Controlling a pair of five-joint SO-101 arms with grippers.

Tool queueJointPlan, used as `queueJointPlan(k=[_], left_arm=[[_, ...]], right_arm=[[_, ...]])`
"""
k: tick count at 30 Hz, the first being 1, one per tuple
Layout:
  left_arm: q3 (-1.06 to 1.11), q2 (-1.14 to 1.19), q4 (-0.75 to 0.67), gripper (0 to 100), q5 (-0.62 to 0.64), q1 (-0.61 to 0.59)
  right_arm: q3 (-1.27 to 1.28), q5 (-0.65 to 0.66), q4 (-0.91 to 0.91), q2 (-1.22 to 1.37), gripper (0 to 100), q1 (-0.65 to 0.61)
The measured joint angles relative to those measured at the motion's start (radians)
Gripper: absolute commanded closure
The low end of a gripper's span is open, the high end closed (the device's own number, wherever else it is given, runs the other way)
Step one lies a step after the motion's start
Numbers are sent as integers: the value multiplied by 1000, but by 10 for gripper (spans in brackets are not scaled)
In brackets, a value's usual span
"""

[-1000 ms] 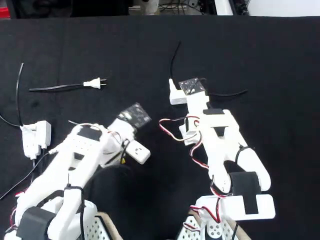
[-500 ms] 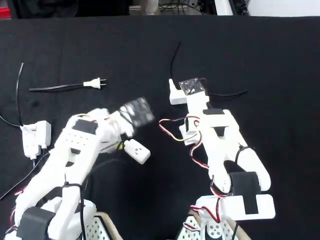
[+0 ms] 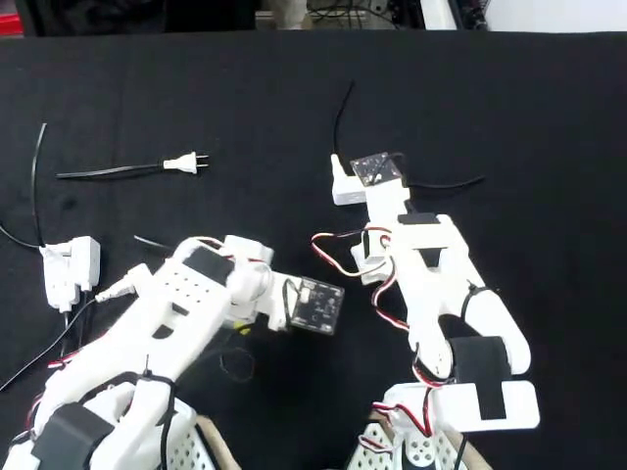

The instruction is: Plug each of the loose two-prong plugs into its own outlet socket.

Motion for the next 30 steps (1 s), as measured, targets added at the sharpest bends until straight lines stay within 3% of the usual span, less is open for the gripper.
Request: queueJointPlan(k=[10, 16, 23, 30], left_arm=[[204, -3, -304, 730, 78, 21], [213, -12, -318, 873, 259, 21], [117, -14, -89, 895, 540, 20], [83, -14, 84, 892, 672, -9]], right_arm=[[0, 0, 0, 0, 959, 0], [0, 0, 0, 0, 959, 0], [0, 0, 0, 0, 959, 0], [0, 0, 0, 0, 959, 0]])
